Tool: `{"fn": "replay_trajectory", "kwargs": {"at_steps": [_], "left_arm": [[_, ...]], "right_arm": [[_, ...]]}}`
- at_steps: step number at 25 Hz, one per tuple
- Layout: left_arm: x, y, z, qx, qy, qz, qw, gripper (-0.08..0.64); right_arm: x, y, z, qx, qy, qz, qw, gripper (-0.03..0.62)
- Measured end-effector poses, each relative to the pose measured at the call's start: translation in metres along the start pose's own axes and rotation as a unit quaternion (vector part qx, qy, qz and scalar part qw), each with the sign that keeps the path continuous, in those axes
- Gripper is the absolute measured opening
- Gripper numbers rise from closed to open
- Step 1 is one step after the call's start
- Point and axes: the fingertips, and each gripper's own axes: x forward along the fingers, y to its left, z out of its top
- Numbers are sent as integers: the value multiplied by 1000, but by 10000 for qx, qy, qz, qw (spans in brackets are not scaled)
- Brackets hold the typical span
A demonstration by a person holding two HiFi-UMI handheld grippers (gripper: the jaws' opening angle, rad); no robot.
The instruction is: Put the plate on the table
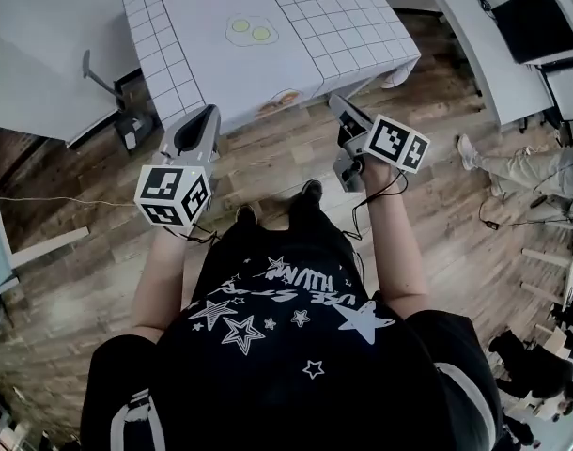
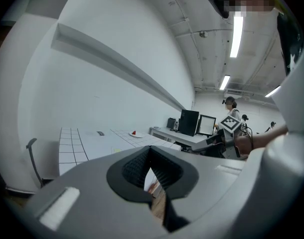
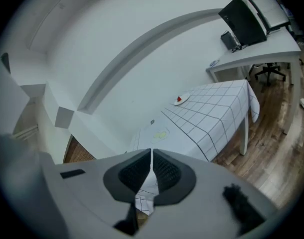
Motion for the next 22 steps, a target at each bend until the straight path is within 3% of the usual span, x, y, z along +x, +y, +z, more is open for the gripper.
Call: {"fn": "replay_trajectory", "kwargs": {"at_steps": [8, 22], "left_arm": [[0, -57, -22, 9, 198, -677, 9975, 9], [-45, -150, -33, 147, 250, -702, 9971, 9]], "right_arm": [[-62, -19, -33, 209, -249, -395, 9987, 21], [-132, 21, -68, -508, -220, 309, 9980, 14]]}}
